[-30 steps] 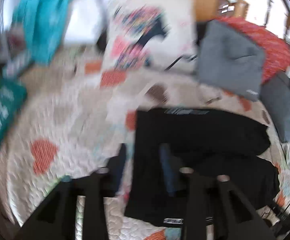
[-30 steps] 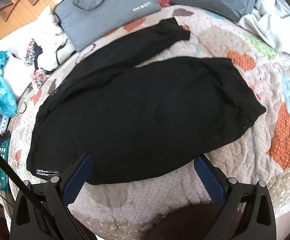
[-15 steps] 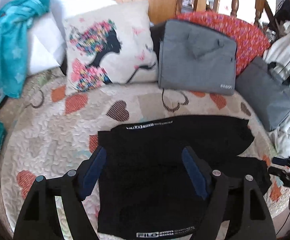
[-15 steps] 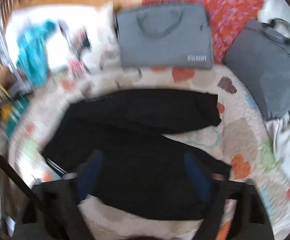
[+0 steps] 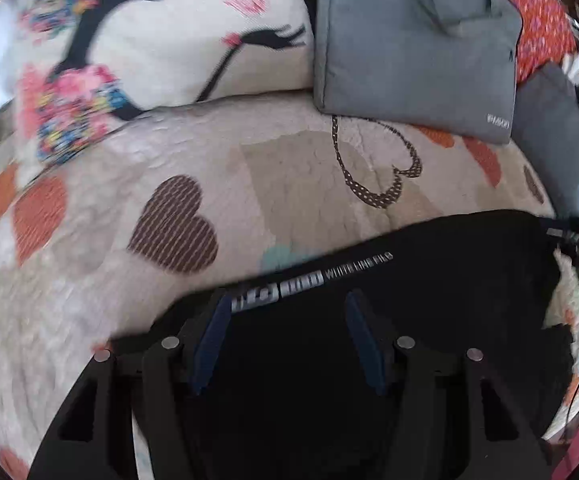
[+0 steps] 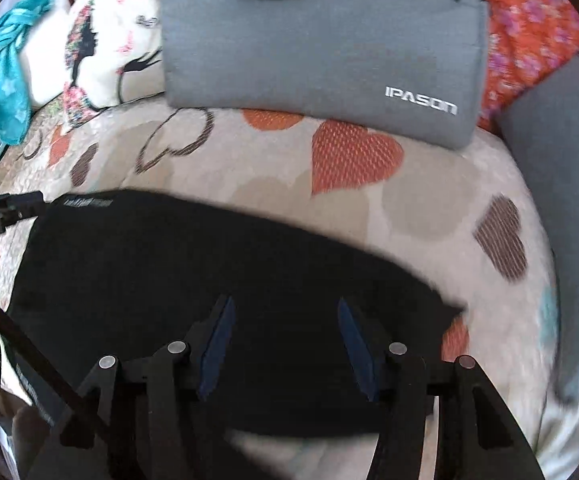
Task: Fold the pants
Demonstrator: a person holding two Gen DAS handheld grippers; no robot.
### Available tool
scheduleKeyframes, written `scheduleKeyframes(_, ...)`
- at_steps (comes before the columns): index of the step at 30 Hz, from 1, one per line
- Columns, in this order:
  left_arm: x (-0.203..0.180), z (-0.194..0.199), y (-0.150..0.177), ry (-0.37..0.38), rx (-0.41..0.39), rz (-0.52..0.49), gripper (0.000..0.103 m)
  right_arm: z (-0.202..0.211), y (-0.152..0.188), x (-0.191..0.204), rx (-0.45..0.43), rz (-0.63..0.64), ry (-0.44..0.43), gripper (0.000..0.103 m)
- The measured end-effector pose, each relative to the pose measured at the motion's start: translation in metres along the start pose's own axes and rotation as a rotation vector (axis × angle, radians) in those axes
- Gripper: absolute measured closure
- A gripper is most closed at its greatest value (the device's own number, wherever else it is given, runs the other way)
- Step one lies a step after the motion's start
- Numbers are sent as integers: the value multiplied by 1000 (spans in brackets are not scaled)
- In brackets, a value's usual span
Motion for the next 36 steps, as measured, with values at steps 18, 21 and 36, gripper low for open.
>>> scheduleKeyframes(18, -28, -41, -4, 114, 52, -206, 75, -52, -17, 19, 0, 139, -28, 61)
scheduleKeyframes(21, -30, -34, -2, 133, 47, -216, 86, -45, -12, 27, 11, 109, -80, 97)
scheduleKeyframes(36, -49, 76, 50, 129, -143, -140, 88, 42, 41, 63, -99, 24, -94, 98)
Point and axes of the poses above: each gripper's, at about its wrist camera, not at the fingertips, and z roughly against the way its jaws point, x to its left, y to its underside, the point moved 7 cm from there along -z, roughly the way its jaws point, and after that the axes turned 1 degree about -z, right-handed, at the moved point
